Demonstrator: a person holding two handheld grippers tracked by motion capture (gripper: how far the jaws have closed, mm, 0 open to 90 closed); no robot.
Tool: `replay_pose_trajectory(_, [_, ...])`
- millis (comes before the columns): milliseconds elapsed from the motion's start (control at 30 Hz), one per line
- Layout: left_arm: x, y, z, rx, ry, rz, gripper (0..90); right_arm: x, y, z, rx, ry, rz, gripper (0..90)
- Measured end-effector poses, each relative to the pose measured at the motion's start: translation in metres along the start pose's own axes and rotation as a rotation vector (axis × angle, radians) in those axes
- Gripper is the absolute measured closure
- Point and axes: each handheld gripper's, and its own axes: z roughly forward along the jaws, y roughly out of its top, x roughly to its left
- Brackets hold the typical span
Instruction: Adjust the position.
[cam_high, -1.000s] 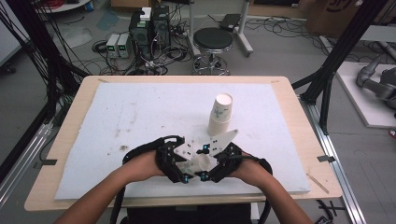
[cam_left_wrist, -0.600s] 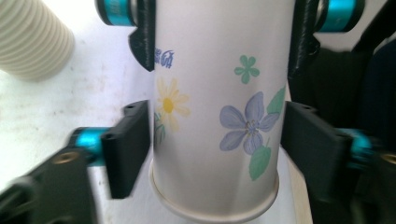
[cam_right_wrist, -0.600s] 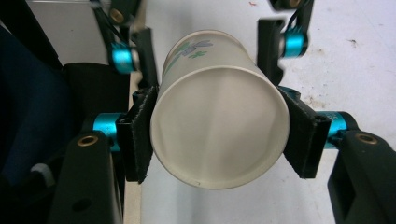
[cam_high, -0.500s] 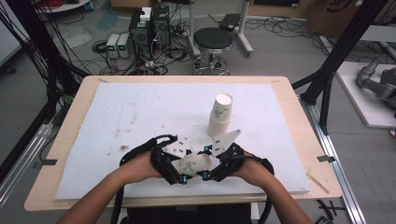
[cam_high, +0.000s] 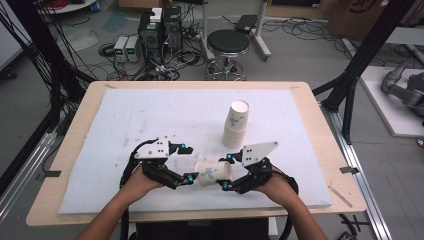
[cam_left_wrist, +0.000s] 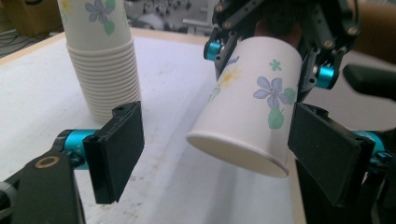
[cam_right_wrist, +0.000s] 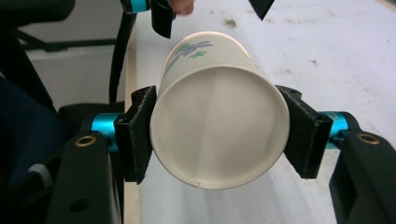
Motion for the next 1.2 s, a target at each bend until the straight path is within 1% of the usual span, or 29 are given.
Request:
replay_pose_trajectory(67, [-0.001,-0.002,0.000,-0.025,-0.011,-0.009,18.5,0.002,-0.003,-0.002,-0.037,-0.009,0.005,35.5])
replay_pose_trajectory(133, [-0.002,-0.004,0.001,-0.033,-0.021,-0.011,18.1,0.003,-0.006,-0.005,-0.075,-0.020,0.012,35.4])
replay_pose_trajectory(200, [-0.003,-0.005,0.002,-0.041,-0.025,-0.014,18.0,0.004,-0.009,-0.006,-0.106,-0.018,0.021,35.5])
replay_pose_trajectory(300, [-0.005,-0.007,0.002,-0.054,-0.029,-0.018,17.6,0.003,-0.012,-0.008,-0.121,-0.015,0.026,35.5])
replay_pose_trajectory(400, [-0.006,-0.009,0.003,-0.063,-0.033,-0.022,17.6,0.001,-0.014,-0.011,-0.150,-0.012,0.032,35.5])
replay_pose_trajectory(533, [-0.007,-0.010,0.006,-0.064,-0.042,-0.019,17.6,-0.001,-0.016,-0.012,-0.172,-0.001,0.051,35.6])
replay_pose_trajectory(600, [-0.006,-0.010,0.011,-0.056,-0.065,-0.018,17.6,-0.002,-0.017,-0.012,-0.182,0.007,0.056,35.6])
replay_pose_trajectory(667, [-0.005,-0.010,0.014,-0.058,-0.071,-0.020,17.5,-0.002,-0.017,-0.012,-0.187,0.014,0.058,35.6])
replay_pose_trajectory(733, [-0.005,-0.010,0.016,-0.063,-0.072,-0.021,17.6,-0.002,-0.016,-0.012,-0.190,0.018,0.056,35.6])
replay_pose_trajectory(833, [-0.004,-0.009,0.021,-0.083,-0.089,-0.024,17.5,-0.001,-0.015,-0.011,-0.196,0.027,0.054,35.6])
replay_pose_trajectory(900, [-0.004,-0.009,0.022,-0.086,-0.095,-0.025,17.5,-0.001,-0.015,-0.011,-0.197,0.028,0.054,35.6])
replay_pose_trajectory(1000, [-0.005,-0.008,0.026,-0.093,-0.115,-0.019,18.4,-0.002,-0.016,-0.012,-0.209,0.032,0.064,35.6])
replay_pose_trajectory(1167, [-0.006,-0.008,0.030,-0.098,-0.126,-0.019,19.8,-0.003,-0.017,-0.011,-0.223,0.046,0.070,35.7])
replay_pose_trajectory(1200, [-0.007,-0.008,0.032,-0.105,-0.128,-0.014,20.7,-0.003,-0.017,-0.010,-0.224,0.051,0.074,35.8])
